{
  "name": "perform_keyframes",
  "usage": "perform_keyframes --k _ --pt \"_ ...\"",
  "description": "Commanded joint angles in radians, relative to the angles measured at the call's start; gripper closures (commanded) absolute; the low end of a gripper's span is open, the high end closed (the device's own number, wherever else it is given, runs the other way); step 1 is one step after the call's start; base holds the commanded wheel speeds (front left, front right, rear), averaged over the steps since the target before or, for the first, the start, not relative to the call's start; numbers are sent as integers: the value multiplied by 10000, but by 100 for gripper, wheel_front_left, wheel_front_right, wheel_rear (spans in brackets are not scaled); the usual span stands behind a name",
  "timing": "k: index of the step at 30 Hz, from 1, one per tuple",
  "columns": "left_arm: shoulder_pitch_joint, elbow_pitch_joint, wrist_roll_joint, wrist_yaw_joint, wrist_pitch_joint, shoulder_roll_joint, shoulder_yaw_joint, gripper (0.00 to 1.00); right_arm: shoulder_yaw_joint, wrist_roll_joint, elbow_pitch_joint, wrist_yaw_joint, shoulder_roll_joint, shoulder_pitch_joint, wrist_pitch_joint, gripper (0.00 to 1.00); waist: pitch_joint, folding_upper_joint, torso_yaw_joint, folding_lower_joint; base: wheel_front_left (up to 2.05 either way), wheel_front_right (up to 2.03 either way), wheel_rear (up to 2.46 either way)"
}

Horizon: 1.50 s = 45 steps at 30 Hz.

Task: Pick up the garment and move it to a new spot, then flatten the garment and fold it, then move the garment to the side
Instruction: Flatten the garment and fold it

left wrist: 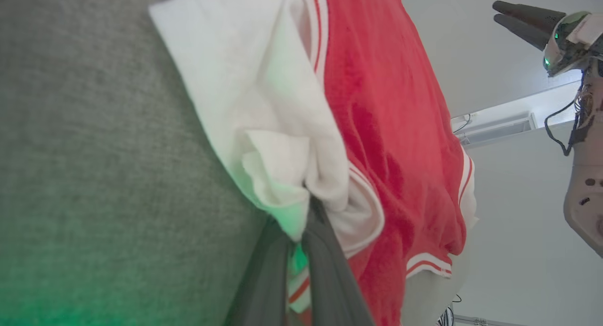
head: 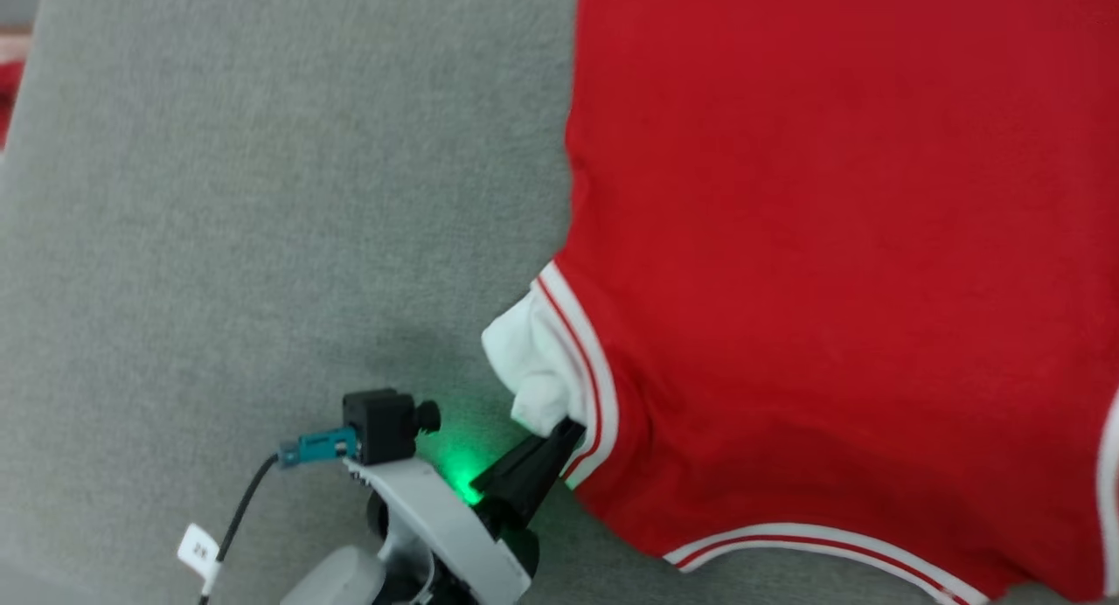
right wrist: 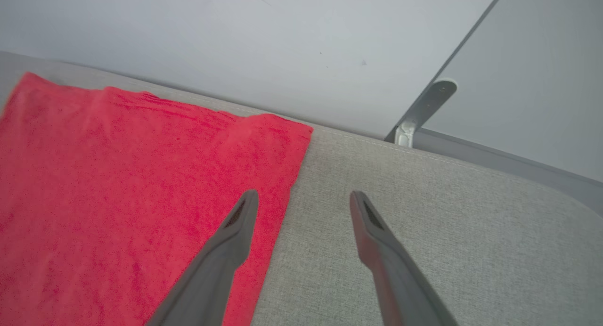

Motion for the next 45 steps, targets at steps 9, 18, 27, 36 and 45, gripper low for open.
perform_keyframes --k 9,18,27,36,45 --pt "-1070 1011 -235 -291 151 -610 -348 100 -255 -2353 3484 -15 880 -3190 922 0 1790 -1 1258 0 0 0 0" --pt "-1430 1337 -364 -271 -30 -404 -481 100 -654 -3534 5246 -15 1425 -3935 1761 0 2301 -1 1230 0 0 0 0" --pt "-1759 1209 -467 -280 -200 -305 -667 100 -672 -3513 5372 -15 1459 -3821 1693 100 2336 -1 1100 0 0 0 0" --pt "-1721 1314 -549 -283 -655 130 -388 100 -368 -2645 5135 -15 1283 -3344 331 100 1571 -1 549 0 0 0 0" --pt "-1219 1137 -464 69 -745 1110 -14 100 1285 109 2752 -15 75 -513 -500 100 116 -1 -587 0 0 0 0"
